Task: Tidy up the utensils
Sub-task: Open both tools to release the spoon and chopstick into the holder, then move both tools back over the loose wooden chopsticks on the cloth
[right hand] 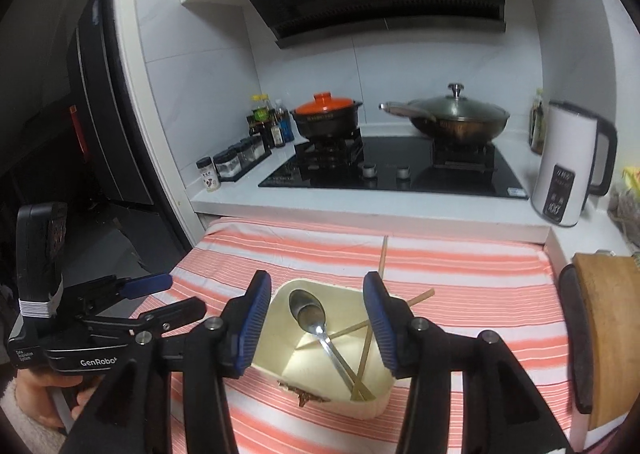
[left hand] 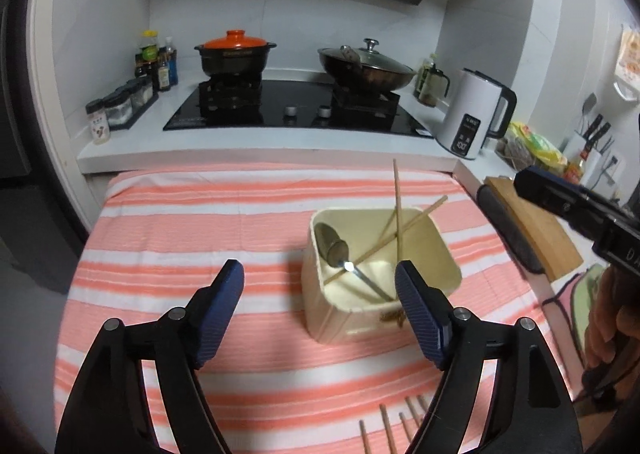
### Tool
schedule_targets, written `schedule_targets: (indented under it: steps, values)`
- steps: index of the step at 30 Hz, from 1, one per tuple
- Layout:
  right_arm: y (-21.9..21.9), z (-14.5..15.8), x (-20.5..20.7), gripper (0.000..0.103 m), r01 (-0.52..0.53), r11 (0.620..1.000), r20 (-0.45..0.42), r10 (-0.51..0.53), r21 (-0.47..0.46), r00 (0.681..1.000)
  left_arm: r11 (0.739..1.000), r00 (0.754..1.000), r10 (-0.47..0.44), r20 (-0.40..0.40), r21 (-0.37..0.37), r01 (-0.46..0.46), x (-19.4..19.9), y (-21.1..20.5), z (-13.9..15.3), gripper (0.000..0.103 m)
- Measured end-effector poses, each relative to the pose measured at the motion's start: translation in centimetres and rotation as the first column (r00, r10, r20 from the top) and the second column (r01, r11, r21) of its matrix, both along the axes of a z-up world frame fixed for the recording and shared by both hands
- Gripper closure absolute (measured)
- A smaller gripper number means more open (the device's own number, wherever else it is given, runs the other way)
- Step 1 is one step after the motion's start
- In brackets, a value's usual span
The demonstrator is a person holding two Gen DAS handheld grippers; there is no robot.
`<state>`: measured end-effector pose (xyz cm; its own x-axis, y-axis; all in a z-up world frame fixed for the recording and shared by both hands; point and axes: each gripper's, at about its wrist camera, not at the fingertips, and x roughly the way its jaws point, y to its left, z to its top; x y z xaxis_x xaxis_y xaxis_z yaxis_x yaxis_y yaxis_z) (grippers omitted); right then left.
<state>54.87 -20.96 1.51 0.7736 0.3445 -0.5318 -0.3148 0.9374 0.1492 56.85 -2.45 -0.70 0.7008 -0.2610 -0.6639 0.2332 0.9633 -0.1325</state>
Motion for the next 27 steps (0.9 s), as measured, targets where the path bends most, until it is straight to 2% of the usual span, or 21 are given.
schedule_targets:
  steps: [6, 10, 15, 21, 27]
  values:
    - [-0.9, 0.0, -7.7, 0.049, 0.011, 0.997, 0.049, -0.007, -0.077, 0.999, 0.999, 0.997, -0.047, -0.067, -0.001, 0.047, -9.0, 0.6, -2.8, 0.020]
    - [-1.9, -1.2, -13.0, 0.049, 0.028, 0.994, 0.040, -0.023, -0.104, 0.999, 0.999, 0.993, -0.036, -0.109, -0.004, 0.036, -15.4, 1.0, -5.5, 0.020]
    - [-3.1, -3.6, -19.8, 0.049, 0.056, 0.991, 0.008, -0.056, -0.123, 0.998, 0.999, 0.988, -0.030, -0.154, -0.044, 0.023, -22.2, 1.1, -8.6, 0.020]
    - [-4.1, -7.3, -27.2, 0.049, 0.104, 0.984, -0.014, -0.107, -0.147, 0.994, 0.999, 0.988, -0.035, -0.150, -0.017, 0.033, -28.0, 0.8, -10.9, 0.020]
    - [-4.2, -12.3, -33.1, 0.049, 0.120, 0.972, -0.039, -0.131, -0.200, 0.991, 1.000, 0.988, -0.026, -0.152, -0.008, 0.025, -31.4, 1.1, -13.0, 0.020]
